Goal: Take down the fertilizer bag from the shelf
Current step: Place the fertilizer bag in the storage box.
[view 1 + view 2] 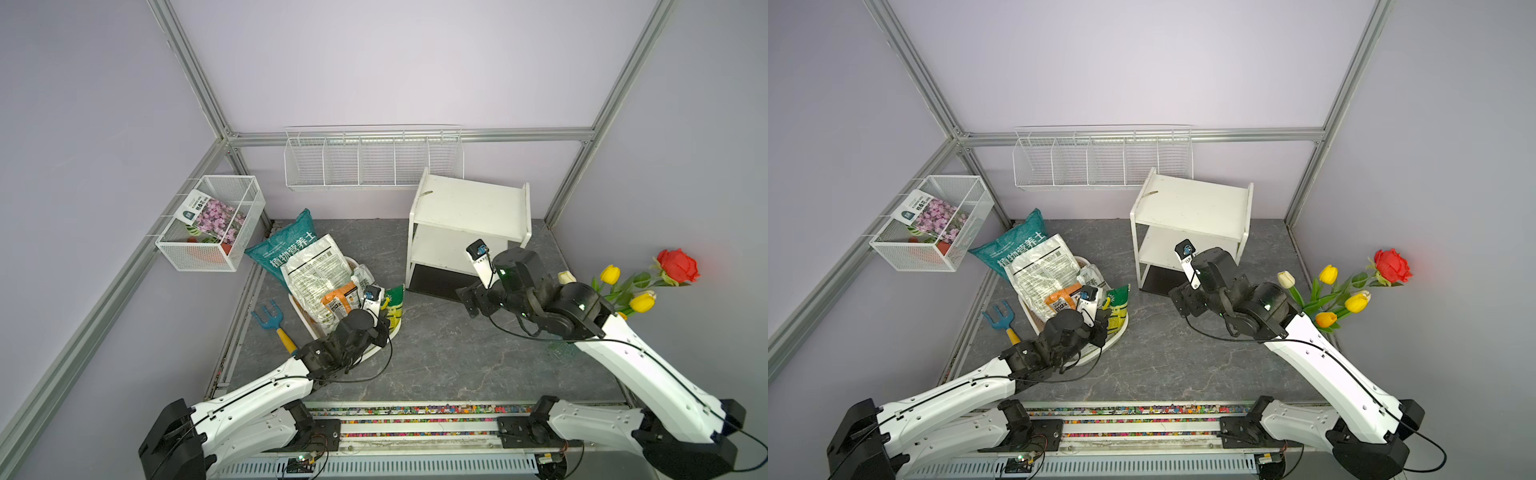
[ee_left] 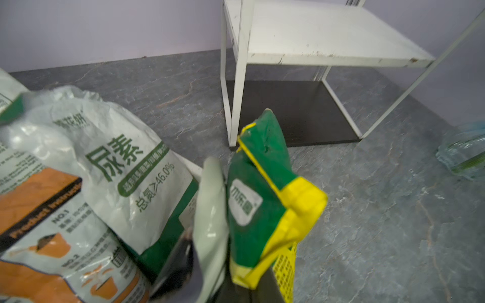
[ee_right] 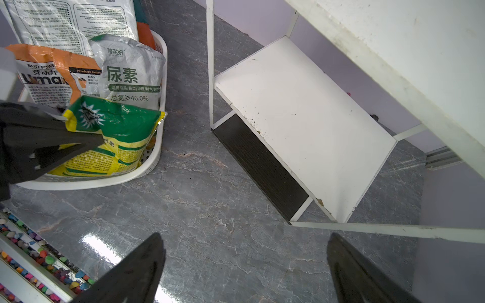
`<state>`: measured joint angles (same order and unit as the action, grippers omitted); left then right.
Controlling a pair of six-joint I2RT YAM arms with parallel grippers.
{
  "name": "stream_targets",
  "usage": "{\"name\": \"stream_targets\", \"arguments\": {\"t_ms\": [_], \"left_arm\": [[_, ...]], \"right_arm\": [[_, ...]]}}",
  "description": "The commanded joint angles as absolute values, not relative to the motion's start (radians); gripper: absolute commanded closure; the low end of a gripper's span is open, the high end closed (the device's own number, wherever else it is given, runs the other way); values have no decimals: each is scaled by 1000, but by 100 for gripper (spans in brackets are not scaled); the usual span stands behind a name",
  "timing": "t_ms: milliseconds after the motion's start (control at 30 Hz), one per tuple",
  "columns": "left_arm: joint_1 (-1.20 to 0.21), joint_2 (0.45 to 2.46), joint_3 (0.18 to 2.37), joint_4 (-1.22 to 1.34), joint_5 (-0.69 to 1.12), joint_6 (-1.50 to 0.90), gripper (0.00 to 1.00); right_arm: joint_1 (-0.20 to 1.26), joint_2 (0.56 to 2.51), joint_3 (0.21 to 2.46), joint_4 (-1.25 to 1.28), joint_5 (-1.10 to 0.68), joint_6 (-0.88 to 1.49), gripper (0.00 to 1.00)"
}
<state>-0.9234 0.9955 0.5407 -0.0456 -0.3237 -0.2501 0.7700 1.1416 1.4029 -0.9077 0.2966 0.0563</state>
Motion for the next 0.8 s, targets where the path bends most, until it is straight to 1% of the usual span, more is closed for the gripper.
{"name": "stream_targets", "arguments": {"t_ms": [0,167,233,333,467,500,533,567,633,667,700,767], "left_arm": [[-933,1018,500,-32,-465,-257,100],[-942,1000,442,-13,-617,-293,100],[-942,993,425,-33,-578,-296,100],[-943,999,413,-103,-464,-370,100],[-943,968,403,-136,-412,-419,100],[-943,951,409,-136,-408,-413,88],[-943,936,423,-141,-424,-417,64],[-943,924,440,-152,-450,-428,48],[-943,899,490,-191,-528,-464,17],[-942,888,509,-197,-560,-454,6],[-942,874,531,-192,-576,-430,0],[-942,854,569,-169,-590,-385,0]], "right_arm": [[765,1152,1410,-887,284,67,2],[765,1176,1418,-887,254,71,2],[765,1183,1428,-889,249,72,2],[765,1187,1427,-880,229,71,2],[760,1226,1426,-877,101,82,4],[759,1244,1428,-875,78,100,6],[760,1259,1422,-864,52,125,8],[760,1268,1412,-847,30,146,8],[760,1281,1374,-784,-14,194,11],[760,1290,1363,-767,-34,212,12],[760,1301,1348,-741,-66,220,14],[762,1333,1324,-703,-138,239,21]]}}
